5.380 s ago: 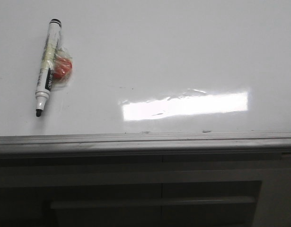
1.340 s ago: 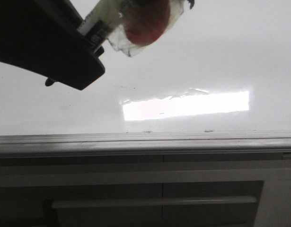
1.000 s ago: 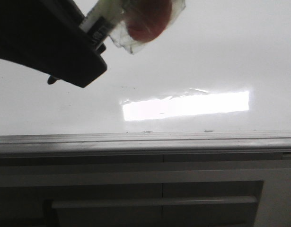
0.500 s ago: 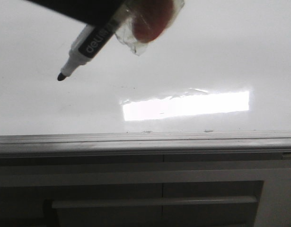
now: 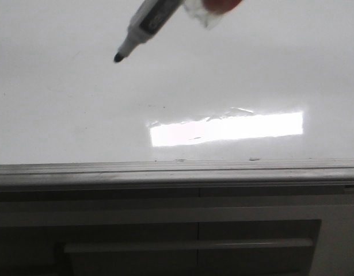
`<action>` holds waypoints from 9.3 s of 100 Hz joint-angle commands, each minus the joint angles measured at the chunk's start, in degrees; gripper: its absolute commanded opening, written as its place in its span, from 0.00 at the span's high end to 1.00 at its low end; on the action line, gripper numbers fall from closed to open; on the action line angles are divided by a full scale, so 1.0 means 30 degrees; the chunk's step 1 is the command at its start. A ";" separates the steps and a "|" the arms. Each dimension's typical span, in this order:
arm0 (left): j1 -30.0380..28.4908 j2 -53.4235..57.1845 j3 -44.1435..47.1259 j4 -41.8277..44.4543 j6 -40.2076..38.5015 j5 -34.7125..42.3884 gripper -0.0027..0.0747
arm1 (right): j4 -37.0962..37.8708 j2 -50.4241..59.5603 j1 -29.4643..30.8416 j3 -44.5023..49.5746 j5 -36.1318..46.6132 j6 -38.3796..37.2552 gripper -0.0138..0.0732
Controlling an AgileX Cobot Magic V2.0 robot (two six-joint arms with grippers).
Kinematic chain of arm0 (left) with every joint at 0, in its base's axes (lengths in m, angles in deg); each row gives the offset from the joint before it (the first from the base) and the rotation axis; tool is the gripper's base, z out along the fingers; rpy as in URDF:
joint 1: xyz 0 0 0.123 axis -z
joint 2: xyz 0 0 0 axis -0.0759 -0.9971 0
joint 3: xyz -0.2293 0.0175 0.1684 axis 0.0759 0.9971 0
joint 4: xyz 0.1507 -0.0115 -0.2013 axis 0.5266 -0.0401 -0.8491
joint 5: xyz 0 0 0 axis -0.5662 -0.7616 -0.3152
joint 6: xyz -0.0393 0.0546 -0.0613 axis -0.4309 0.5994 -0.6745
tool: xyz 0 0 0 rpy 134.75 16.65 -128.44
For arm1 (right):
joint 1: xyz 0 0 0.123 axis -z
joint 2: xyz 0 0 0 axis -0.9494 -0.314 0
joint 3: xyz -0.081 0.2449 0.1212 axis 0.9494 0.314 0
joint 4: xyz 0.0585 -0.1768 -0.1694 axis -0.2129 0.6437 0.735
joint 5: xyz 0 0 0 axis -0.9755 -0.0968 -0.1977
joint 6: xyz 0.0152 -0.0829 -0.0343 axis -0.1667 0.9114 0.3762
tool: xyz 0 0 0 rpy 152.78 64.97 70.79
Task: Write number 0 on whiteboard
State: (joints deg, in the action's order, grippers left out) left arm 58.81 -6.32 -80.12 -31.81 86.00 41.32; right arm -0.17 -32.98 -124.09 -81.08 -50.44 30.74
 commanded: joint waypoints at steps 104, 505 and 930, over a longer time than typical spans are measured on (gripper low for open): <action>-0.3234 0.5506 0.3985 0.7484 -0.9925 0.1768 0.98 | 0.0617 -0.2677 0.3644 0.2198 1.1840 0.0017 0.90; 0.1645 -0.2829 -0.1043 -0.3989 0.4153 -0.4238 0.74 | -0.0015 -0.5681 -0.4999 -0.6551 -0.1913 0.2270 0.90; -0.6170 0.2747 0.4365 1.2471 -1.8727 0.2419 0.99 | 0.0252 1.0059 0.2145 0.7532 0.8758 0.0318 0.90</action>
State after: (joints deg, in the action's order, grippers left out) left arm 40.31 -1.81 -69.45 4.98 29.81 46.15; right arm 0.47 -4.98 -118.03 -60.33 -32.99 31.67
